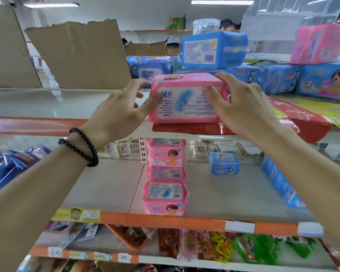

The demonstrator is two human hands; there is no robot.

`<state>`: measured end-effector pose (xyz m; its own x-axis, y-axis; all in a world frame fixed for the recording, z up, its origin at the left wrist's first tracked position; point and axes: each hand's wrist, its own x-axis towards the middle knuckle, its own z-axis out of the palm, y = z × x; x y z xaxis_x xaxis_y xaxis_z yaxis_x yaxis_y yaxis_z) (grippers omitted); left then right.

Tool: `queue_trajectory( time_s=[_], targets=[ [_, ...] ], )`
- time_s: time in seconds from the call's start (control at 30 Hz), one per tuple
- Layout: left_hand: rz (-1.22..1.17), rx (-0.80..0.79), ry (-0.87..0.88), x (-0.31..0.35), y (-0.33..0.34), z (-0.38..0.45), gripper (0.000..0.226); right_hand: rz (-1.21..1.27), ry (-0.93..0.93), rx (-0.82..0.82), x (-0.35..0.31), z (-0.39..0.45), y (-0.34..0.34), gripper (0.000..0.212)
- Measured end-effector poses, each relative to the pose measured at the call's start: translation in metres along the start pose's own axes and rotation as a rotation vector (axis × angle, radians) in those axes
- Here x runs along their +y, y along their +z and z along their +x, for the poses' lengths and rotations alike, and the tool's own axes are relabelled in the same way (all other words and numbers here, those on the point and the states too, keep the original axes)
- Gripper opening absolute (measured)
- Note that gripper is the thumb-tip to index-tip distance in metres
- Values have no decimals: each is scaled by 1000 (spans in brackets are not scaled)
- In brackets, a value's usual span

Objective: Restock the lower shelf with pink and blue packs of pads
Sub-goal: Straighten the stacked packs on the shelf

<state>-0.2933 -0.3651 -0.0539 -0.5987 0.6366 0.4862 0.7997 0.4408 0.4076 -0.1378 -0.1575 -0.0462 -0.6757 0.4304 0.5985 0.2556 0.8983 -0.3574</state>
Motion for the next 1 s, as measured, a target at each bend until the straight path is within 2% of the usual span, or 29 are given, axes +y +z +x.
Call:
queue_trajectory(
  time_s=[0.17, 0.3, 0.47, 0.53, 0.67, 0.8, 1.0],
  targets=[
    [-227, -79, 39, 4, 10, 8, 68, 97, 38, -23, -3, -4, 4, 52],
    [-362, -32, 79, 5, 14, 6, 53, 189, -27, 10, -6, -6, 3, 46],
    [-430, 51, 145, 14, 3, -5, 75, 302, -123, 69, -4, -21, -6, 59],
    [-481, 82, 175, 25, 1, -16, 76, 376, -143, 129, -3, -33, -10, 57],
    [-621, 141, 229, 58, 4, -50, 55, 511, -189, 251, 10, -63, -15, 52],
    [-719, 205, 279, 89, 20, -79, 41, 611, -292, 278, 29, -97, -26, 50],
    [-871, 235, 172, 127, 73, -125, 43, 632, -315, 256, 77, -160, -33, 52]
  ],
)
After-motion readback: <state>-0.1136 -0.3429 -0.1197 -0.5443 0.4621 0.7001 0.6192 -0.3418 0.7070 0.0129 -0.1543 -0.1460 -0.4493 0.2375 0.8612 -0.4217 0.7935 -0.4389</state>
